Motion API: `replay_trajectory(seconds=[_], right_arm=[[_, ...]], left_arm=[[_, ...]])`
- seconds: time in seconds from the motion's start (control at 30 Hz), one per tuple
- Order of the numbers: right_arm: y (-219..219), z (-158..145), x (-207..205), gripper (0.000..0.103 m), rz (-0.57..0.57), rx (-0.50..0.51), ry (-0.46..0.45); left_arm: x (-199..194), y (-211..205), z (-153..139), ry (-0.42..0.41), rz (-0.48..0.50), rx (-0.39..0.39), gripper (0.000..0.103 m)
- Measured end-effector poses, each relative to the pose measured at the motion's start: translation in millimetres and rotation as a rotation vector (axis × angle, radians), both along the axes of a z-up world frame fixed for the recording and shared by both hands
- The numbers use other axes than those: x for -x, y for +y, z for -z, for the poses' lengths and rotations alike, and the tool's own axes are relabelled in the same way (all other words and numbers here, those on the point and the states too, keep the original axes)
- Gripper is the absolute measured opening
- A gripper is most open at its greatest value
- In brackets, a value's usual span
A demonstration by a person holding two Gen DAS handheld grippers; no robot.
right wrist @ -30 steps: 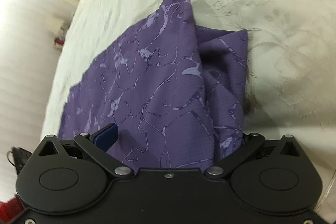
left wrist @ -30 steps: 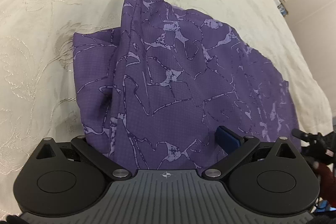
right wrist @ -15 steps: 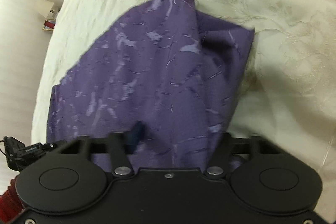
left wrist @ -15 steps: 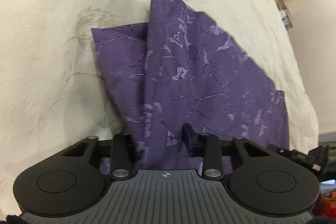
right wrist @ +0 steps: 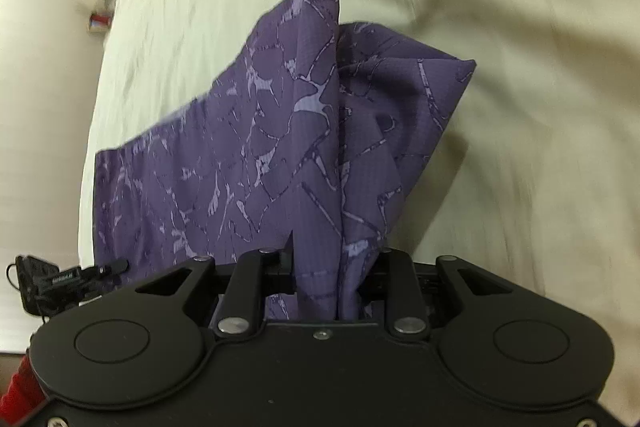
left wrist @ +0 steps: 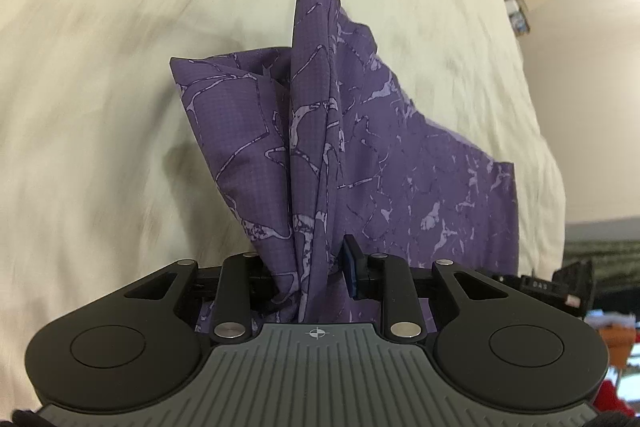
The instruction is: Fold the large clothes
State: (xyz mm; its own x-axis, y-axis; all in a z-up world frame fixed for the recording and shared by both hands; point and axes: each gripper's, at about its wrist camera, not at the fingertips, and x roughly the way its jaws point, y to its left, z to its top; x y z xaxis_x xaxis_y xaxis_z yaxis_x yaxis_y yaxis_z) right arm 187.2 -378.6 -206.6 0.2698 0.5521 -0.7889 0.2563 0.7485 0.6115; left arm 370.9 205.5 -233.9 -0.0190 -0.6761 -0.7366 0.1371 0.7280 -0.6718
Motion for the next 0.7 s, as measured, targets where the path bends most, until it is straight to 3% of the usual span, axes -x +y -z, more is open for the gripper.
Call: replay_trajectory(seconds=[0.13,0.2,0.33,0.37,0.4,0.5,0.7], right_arm=[[6.1,9.2,40.3,0.036,-0.072,-0.003,0.066],[6.5,13.6,52.2,0.040,-0.073,0.002,0.082],[4.8,22.1,61.5,0.062,-0.002,0.120,0.073],[5.3,25.1,62.1,0.065,0.014,0.159,0.067],[6.0,28.0,62.4,0.069,0.032,0.196,0.056],[10.7,34.2,67.9,0.096,0.070,0.318,0.027],[16.2,48.6,91.5,0.101,0.188,0.405,-0.007]], left_arm=[[25.4,28.0,12.6,0.036,0.021,-0.034,0.027],[31.6,37.7,18.8,0.003,0.020,-0.079,0.030],[34.0,46.0,28.3,-0.101,-0.049,-0.190,0.041],[34.6,46.6,30.8,-0.129,-0.059,-0.221,0.053],[34.6,46.4,33.0,-0.150,-0.061,-0.242,0.058],[39.0,38.0,41.3,-0.194,-0.056,-0.275,0.070],[42.0,44.6,55.3,-0.231,-0.073,-0.265,0.079]])
